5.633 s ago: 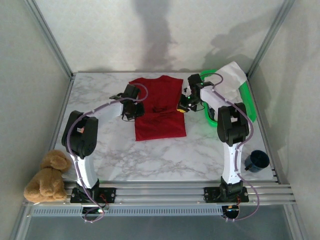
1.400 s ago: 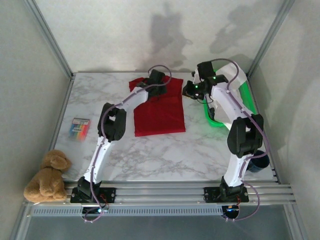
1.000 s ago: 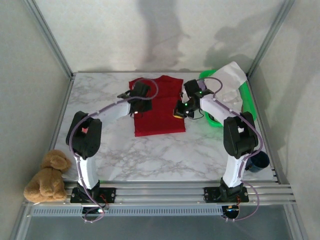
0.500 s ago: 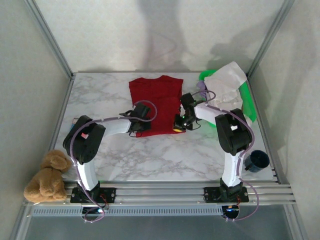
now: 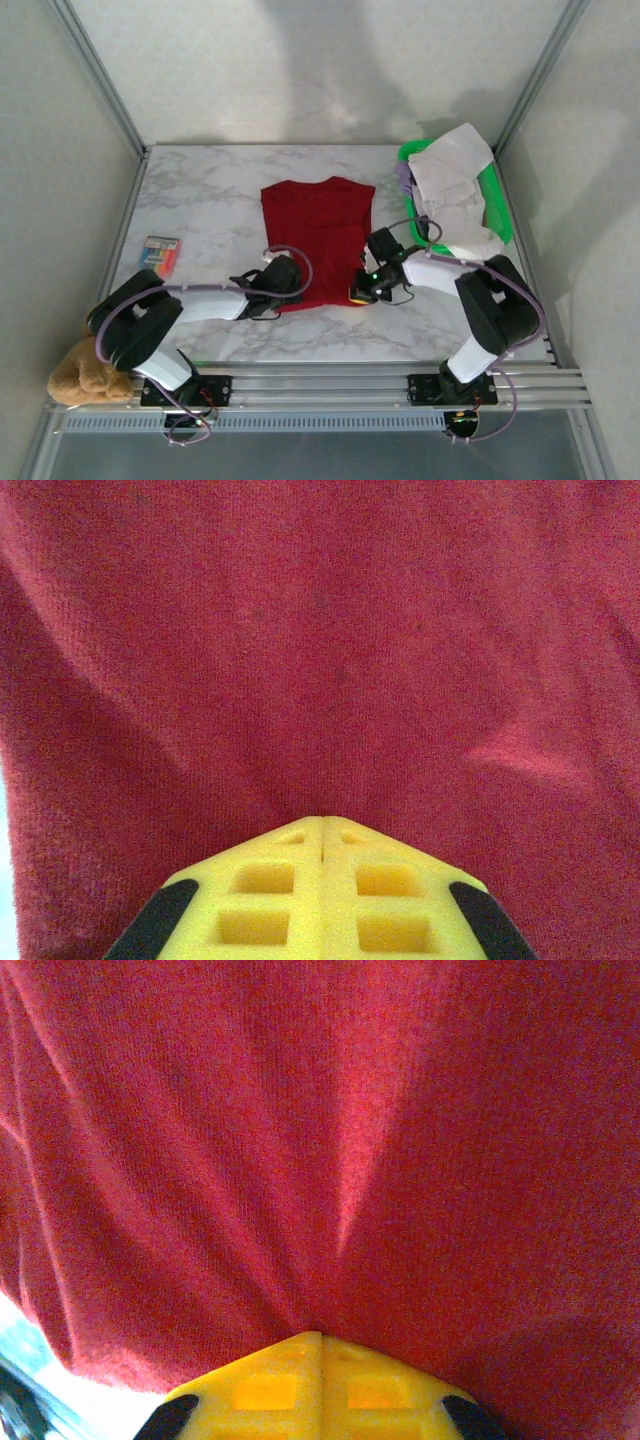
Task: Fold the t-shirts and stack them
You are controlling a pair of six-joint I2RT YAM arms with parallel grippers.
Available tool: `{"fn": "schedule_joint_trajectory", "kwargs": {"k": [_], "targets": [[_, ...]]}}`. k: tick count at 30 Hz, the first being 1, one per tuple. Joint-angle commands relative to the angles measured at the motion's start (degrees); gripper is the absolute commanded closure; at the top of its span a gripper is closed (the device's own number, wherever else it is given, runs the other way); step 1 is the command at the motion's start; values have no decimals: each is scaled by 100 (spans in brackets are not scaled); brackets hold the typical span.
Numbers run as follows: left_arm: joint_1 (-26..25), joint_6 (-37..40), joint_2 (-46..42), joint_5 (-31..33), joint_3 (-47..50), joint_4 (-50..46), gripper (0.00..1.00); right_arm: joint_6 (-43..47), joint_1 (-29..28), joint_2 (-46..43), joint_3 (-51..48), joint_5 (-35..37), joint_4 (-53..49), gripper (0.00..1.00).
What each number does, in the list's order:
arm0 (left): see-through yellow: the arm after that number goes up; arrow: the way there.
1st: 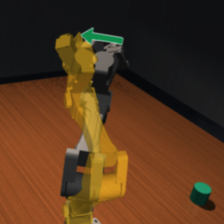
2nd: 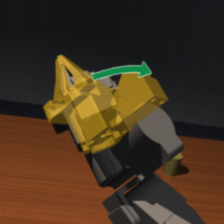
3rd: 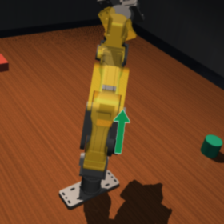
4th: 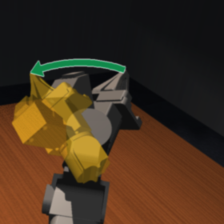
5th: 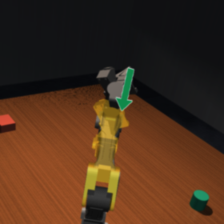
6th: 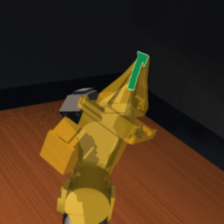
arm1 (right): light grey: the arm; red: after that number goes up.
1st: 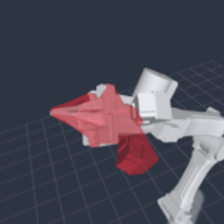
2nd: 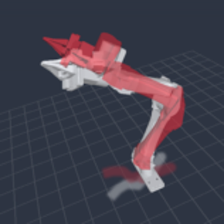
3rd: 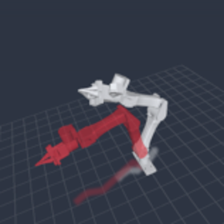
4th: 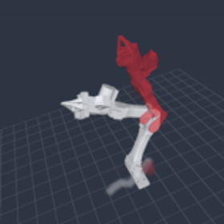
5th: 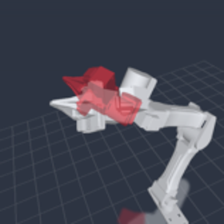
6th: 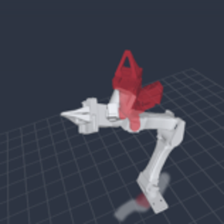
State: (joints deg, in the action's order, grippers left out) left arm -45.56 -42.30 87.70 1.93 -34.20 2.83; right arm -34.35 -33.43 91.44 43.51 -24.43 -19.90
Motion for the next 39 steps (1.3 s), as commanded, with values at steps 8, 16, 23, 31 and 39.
{"fn": "schedule_joint_trajectory", "kwargs": {"k": [8,16,23,31,39], "targets": [[-664,-725,-2214,142,636,-2332,90,-1022,-340,-2502,-1334,-189,-689,66],[-380,-1420,-4100,-259,553,-3638,62,-944,-316,-3364,-1215,389,-2213,53],[-243,-1718,-4321,-1086,1011,-3639,49,-831,-316,-2946,-1175,498,-2227,52],[-156,-1981,-3967,-1386,1512,-3113,52,-292,-340,-2217,-848,186,-2019,52],[-47,-1669,-3877,-1087,1603,-2522,60,80,-376,-1694,-694,-383,-1683,53]]}}
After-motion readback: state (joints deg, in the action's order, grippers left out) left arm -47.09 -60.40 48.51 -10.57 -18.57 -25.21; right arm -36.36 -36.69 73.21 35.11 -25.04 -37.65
